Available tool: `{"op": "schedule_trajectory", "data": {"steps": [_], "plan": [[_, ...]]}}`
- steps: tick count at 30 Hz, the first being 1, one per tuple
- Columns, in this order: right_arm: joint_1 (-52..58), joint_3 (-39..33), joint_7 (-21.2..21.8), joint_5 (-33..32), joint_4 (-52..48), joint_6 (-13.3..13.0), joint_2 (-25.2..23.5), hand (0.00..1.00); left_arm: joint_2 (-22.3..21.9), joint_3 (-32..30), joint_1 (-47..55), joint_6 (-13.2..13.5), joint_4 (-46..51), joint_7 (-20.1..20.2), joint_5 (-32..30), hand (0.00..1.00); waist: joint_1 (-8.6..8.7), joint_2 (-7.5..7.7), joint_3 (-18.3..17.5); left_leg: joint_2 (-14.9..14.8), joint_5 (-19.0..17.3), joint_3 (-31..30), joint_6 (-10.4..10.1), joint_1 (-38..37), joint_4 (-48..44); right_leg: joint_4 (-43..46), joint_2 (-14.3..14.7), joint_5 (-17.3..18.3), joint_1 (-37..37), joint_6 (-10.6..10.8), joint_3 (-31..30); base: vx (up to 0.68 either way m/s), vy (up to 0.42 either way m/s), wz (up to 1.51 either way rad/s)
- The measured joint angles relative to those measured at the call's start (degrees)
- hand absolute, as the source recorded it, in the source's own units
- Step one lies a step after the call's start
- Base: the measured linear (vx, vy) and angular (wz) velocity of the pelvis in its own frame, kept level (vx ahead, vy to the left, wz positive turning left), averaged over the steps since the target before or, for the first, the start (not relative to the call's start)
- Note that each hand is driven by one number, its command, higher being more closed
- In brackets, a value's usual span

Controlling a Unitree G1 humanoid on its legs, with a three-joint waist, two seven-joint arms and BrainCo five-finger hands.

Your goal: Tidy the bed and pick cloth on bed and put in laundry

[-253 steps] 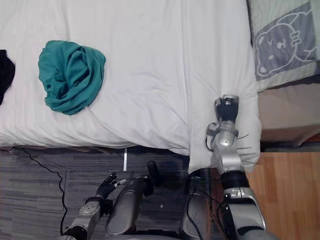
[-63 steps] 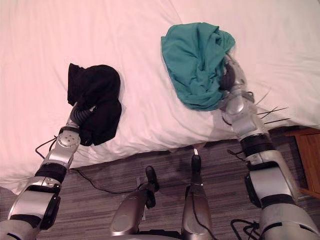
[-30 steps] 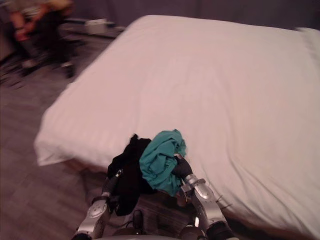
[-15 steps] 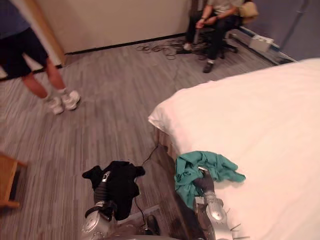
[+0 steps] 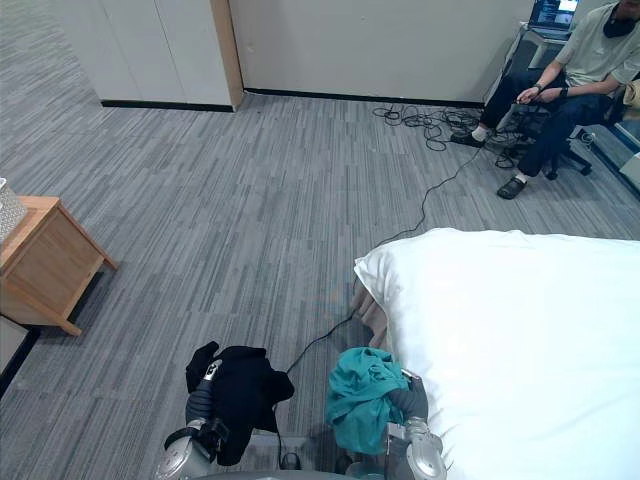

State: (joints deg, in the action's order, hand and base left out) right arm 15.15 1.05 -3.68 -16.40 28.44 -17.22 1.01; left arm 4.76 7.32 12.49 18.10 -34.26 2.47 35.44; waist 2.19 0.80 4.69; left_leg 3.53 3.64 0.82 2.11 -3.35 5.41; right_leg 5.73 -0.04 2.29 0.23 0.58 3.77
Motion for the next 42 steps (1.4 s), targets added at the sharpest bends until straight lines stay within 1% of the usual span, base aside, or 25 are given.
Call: {"op": "schedule_trajectory", "data": {"steps": [8, 11, 14, 15, 16, 17, 18, 19, 25, 26, 27, 28, 29, 30, 31, 32, 33, 34, 35, 36, 37, 38, 39, 40, 42], "plan": [[-0.02, -0.19, 2.92, -0.97, 4.96, 0.0, 0.57, 1.0, 0.27, -0.2, -1.46, -0.01, -4.44, -0.27, -0.26, 1.0, -0.02, 0.13, -0.01, -0.2, -0.52, 0.97, -0.56, -0.02, -0.22, 2.39, 0.14, 1.33, -1.36, -0.26, -0.86, 0.0, -0.002, -0.06], [-0.08, -0.04, 5.11, -0.97, 6.97, 0.24, 0.94, 1.0, 1.14, -0.31, -2.4, -0.08, -7.29, -1.65, -1.85, 1.0, -0.26, 0.5, 0.22, -0.58, -4.48, 1.87, -1.1, 2.27, -5.99, 3.5, 0.2, 2.53, -1.57, -0.75, -0.76, 0.04, -0.037, -0.1], [-0.36, 1.72, 7.23, -0.97, 6.87, 0.25, 3.35, 1.0, 1.4, -0.69, -2.81, -0.02, -8.11, -2.68, -2.36, 1.0, -0.29, -0.21, 0.59, -2.73, -12.16, 4.91, -3.61, 7.16, -17.55, 5.76, 0.72, 4.67, -1.9, -1.83, -0.52, 0.02, -0.06, 0.01], [-0.43, 2.07, 7.99, -0.94, 6.51, 0.31, 4.75, 1.0, 1.24, -0.82, -3.04, 0.3, -8.09, -2.95, -2.37, 1.0, -0.41, -0.54, 0.9, -5.25, -15.94, 7.66, -7.72, 9.6, -23.79, 6.7, 1.11, 5.86, -2.07, -3.36, -0.33, 0.06, -0.045, 0.24], [-0.55, 2.03, 8.03, -0.97, 5.86, 0.31, 5.21, 1.0, 0.87, -0.81, -3.56, 0.64, -8.09, -3.22, -2.47, 1.0, -0.46, -0.61, 2.11, -7.68, -16.52, 9.3, -9.24, 12.99, -32.4, 7.63, 1.52, 6.93, -1.95, -4.76, 0.2, 0.08, -0.038, 0.27], [-0.98, 1.9, 8.08, -0.98, 5.84, 0.33, 5.55, 1.0, 0.76, -0.83, -4.01, 0.67, -8.05, -3.45, -2.51, 1.0, -0.53, -1.46, 2.72, -8.95, -15.69, 9.68, -8.66, 14.92, -38.3, 8.62, 1.59, 7.73, -1.7, -4.74, 0.2, 0.1, -0.011, 0.15], [-2.3, 1.6, 8.18, -0.98, 5.85, 0.42, 6.62, 1.0, 0.69, -0.98, -4.23, 0.63, -8.03, -3.84, -2.71, 1.0, -1.08, -1.07, 4.88, -10.62, -17.0, 10.45, -6.62, 18.08, -47.75, 10.22, 0.63, 9.27, -0.32, -4.42, 0.25, 0.12, 0.017, 0.06], [-2.46, 1.26, 8.8, -0.97, 5.7, 0.42, 6.99, 1.0, 0.62, -0.98, -4.14, 0.55, -8.03, -3.87, -3.5, 1.0, -1.3, -0.24, 5.73, -10.55, -17.57, 10.66, -6.23, 19.45, -48.63, 10.73, -0.8, 10.43, 0.74, -3.77, 0.48, 0.14, 0.041, 0.09], [-1.58, -0.97, 9.08, 0.35, 0.55, 2.19, 8.11, 1.0, -0.22, -0.34, -3.34, 0.43, -4.69, -3.86, -4.61, 1.0, -1.37, -1.47, 6.23, -9.8, -13.83, 16.74, -7.35, 21.13, -29.52, 10.64, -6.96, 17.12, 7.17, 1.88, 3.69, 0.36, 0.226, 0.34], [-1.4, -0.97, 9.03, 1.24, -0.59, 2.72, 8.44, 1.0, 0.01, -0.04, -3.0, 0.31, -3.49, -3.9, -4.58, 1.0, -1.58, -1.96, 6.15, -10.72, -13.57, 17.26, -4.87, 21.92, -31.25, 11.4, -7.4, 19.82, 9.23, 3.43, 4.06, 0.48, 0.33, 0.13], [-1.27, -0.8, 8.94, 1.3, -0.57, 3.21, 7.34, 1.0, 0.46, -0.1, -3.15, -0.35, -3.25, -4.02, -4.5, 1.0, -1.95, -0.01, 4.9, -8.37, -14.69, 18.33, -2.45, 22.25, -33.35, 13.21, -10.16, 21.96, 9.6, 4.62, 4.16, 0.52, 0.295, 0.06], [-1.15, -0.53, 8.96, 1.32, -0.58, 3.33, 7.08, 1.0, 0.55, -0.12, -3.22, -0.69, -3.04, -4.16, -4.48, 1.0, -2.24, 1.05, 4.25, -7.25, -15.16, 18.86, -1.63, 22.58, -33.39, 15.73, -11.45, 22.3, 8.46, 5.47, 3.8, 0.57, 0.227, 0.05], [-2.14, -0.56, 8.88, 1.34, -0.64, 3.83, 6.18, 1.0, 0.93, -0.12, -3.98, -2.04, -2.27, -4.86, -3.97, 1.0, -3.07, 2.98, 3.99, -4.69, -16.28, 19.39, 0.19, 23.11, -33.2, 29.02, -13.59, 21.36, 2.19, 8.23, 2.39, 0.57, 0.167, 0.14], [-2.78, -0.54, 8.67, 1.34, -0.6, 4.14, 5.56, 1.0, 1.31, -0.11, -4.68, -2.59, -2.2, -5.06, -3.83, 1.0, -2.96, 3.91, 4.12, -2.92, -16.52, 19.22, 1.25, 22.52, -32.91, 41.19, -14.77, 16.58, -3.1, 12.06, 2.05, 0.57, 0.169, 0.2], [-2.95, -0.49, 8.56, 1.36, -0.5, 4.21, 5.33, 1.0, 1.22, -0.05, -4.79, -2.85, -2.17, -5.07, -3.86, 1.0, -2.98, 4.2, 4.22, -2.13, -16.98, 19.02, 2.36, 21.58, -32.63, 47.15, -15.19, 13.96, -5.3, 12.27, 2.05, 0.57, 0.136, 0.16], [-3.55, -0.47, 8.35, 1.52, -0.12, 4.46, 5.04, 1.0, 0.91, 0.26, -4.86, -3.19, -1.88, -5.29, -3.9, 1.0, -2.95, 4.16, 5.09, -0.94, -17.88, 18.72, 3.99, 17.7, -31.44, 57.85, -15.6, 13.93, -8.87, 9.89, 2.86, 0.61, 0.104, 0.08], [-3.58, -0.5, 7.91, 1.86, -0.01, 4.58, 5.2, 1.0, 0.9, 1.3, -4.59, -3.21, -1.63, -5.53, -3.94, 1.0, -2.9, 3.12, 6.25, -0.43, -18.63, 17.35, 4.46, 12.87, -29.04, 61.73, -15.04, 15.28, -10.32, 7.02, 5.36, 0.6, 0.09, 0.12], [-3.43, -0.5, 7.47, 1.88, -0.01, 4.59, 5.18, 1.0, 0.9, 1.88, -4.62, -3.21, -1.55, -5.84, -3.97, 1.0, -2.88, 2.38, 6.7, -0.42, -18.67, 16.15, 4.51, 10.69, -27.77, 61.99, -14.3, 16.07, -11.11, 5.68, 6.77, 0.57, 0.065, 0.39], [-2.84, -0.47, 7.19, 1.88, -0.23, 4.59, 5.07, 1.0, 0.76, 2.32, -4.6, -3.23, -0.16, -6.49, -3.97, 1.0, -2.44, 0.81, 7.52, -0.66, -18.54, 13.24, 4.33, 5.91, -24.18, 59.88, -12.27, 17.66, -14.26, 3.1, 9.61, 0.54, 0.022, 0.64], [-2.19, -0.43, 7.1, 1.88, -0.75, 4.53, 5.02, 1.0, 0.78, 2.31, -4.67, -3.17, 0.84, -6.55, -3.97, 1.0, -2.0, 0.08, 7.72, -1.04, -18.44, 11.23, 4.16, 3.85, -22.59, 55.68, -11.39, 18.32, -16.67, 2.1, 11.15, 0.66, -0.021, 1.2], [-2.01, -0.43, 7.02, 1.79, -0.89, 4.29, 5.02, 1.0, 0.98, 2.29, -5.49, -3.1, 1.06, -6.52, -3.99, 1.0, -0.99, -0.87, 8.23, -2.16, -18.58, 7.55, 3.23, 1.81, -21.85, 43.36, -10.12, 18.45, -19.95, 1.8, 12.34, 0.55, -0.065, 1.16], [-1.88, -0.43, 6.93, 1.79, -0.9, 4.29, 5.03, 1.0, 0.99, 2.3, -5.92, -3.1, 0.97, -6.49, -3.99, 1.0, -0.71, -1.19, 8.44, -2.82, -19.01, 6.46, 2.11, 1.15, -21.96, 37.68, -9.64, 17.76, -20.93, 2.18, 12.15, 0.54, -0.124, 1.25], [-1.69, -0.44, 6.68, 1.76, -0.89, 4.31, 4.94, 1.0, 1.14, 2.27, -6.52, -2.8, 0.14, -6.32, -4.04, 1.0, -0.39, -1.83, 8.87, -4.46, -20.41, 4.8, -0.33, -0.28, -22.54, 26.04, -8.69, 14.02, -21.96, 3.39, 11.15, 0.54, -0.187, 1.12], [-0.66, -0.42, 6.42, 1.77, -1.29, 4.29, 4.26, 1.0, 1.62, 2.05, -6.75, -2.17, -1.99, -6.12, -4.02, 1.0, -0.36, -1.14, 8.93, -5.87, -22.46, 3.2, -3.86, -3.17, -23.66, 10.31, -8.17, 5.25, -21.54, 5.32, 7.4, 0.55, -0.222, 1.05], [1.38, 0.18, 6.66, 1.81, -3.16, 4.21, 3.47, 1.0, 3.54, 1.65, -4.58, -1.76, -2.58, -6.13, -3.74, 1.0, -1.13, 0.31, 8.37, -7.71, -26.13, 1.4, -8.16, -7.88, -24.9, 6.65, -9.22, -1.66, -21.33, 5.75, 3.4, 0.68, -0.417, 1.08]]}}
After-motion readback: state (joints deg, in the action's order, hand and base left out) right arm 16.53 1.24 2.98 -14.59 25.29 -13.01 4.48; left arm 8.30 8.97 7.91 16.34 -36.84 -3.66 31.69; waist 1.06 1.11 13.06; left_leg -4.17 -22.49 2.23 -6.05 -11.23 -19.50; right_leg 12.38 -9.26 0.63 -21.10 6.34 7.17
